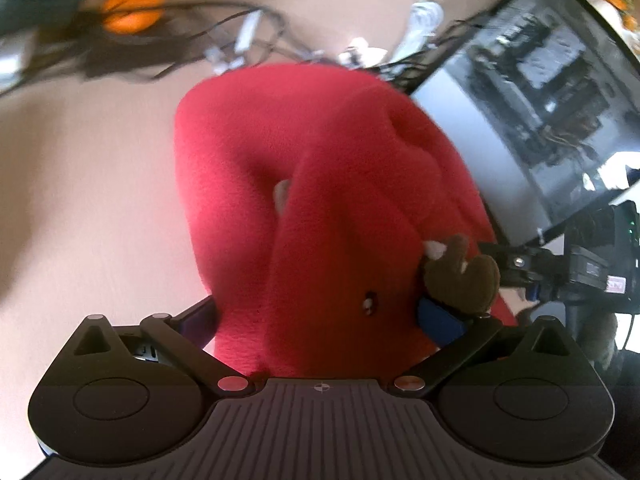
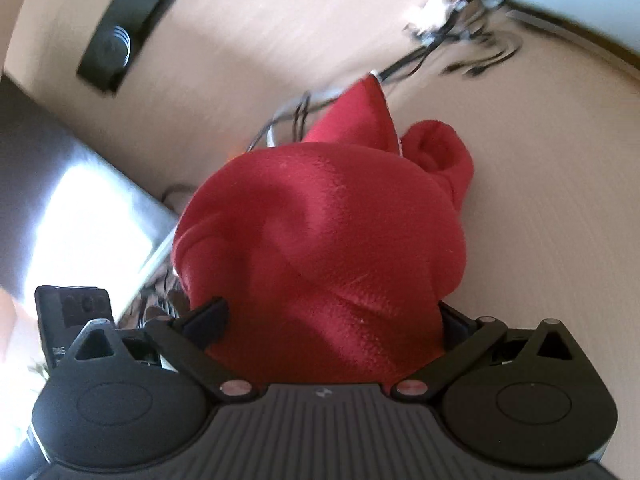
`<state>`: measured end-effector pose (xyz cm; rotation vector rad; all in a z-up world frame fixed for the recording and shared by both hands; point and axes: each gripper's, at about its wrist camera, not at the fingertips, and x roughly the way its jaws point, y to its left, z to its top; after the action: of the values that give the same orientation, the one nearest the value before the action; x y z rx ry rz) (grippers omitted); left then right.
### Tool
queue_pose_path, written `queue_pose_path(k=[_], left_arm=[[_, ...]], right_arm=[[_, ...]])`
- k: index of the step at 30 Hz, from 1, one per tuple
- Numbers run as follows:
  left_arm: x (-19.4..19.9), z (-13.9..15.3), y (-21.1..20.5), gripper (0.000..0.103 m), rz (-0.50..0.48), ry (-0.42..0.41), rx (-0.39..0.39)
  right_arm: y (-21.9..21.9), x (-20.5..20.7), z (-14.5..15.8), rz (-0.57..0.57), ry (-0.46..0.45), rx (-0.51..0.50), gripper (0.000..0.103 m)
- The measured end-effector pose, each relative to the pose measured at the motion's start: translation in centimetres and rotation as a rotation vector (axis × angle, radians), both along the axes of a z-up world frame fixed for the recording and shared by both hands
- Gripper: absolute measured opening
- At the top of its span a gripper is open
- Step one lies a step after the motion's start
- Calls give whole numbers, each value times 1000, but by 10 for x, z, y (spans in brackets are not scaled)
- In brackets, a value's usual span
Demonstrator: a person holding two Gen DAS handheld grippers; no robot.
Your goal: Fold clothes
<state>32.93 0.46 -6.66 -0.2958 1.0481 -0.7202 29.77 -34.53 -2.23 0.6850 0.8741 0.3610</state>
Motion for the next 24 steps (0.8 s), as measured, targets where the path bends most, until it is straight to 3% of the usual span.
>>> queue_pose_path(k=[4, 6, 9, 13, 17, 22, 24], left_arm=[[19, 6, -37, 103, -66, -39, -37], [32, 2, -58, 103, -83, -66, -46], [51, -6, -89, 103, -94, -88, -3], [61, -7, -107, 103, -121, -92, -4], [65, -14, -105, 103, -119, -68, -25], [78, -11, -113, 103, -92, -80, -25], [84, -8, -116, 103, -76, -94, -18]], right_arm=[[-44, -6, -2, -182, -11, 29, 103], [-61, -6, -3, -244, 5, -6, 103], [-76, -8, 5, -248, -19, -61, 103], [-91, -6, 16, -259, -70, -144, 103], [-90, 20, -4, -247, -12, -105, 103], [-69, 44, 9, -237, -76, -98, 103], [-70, 51, 5, -225, -53, -125, 103]])
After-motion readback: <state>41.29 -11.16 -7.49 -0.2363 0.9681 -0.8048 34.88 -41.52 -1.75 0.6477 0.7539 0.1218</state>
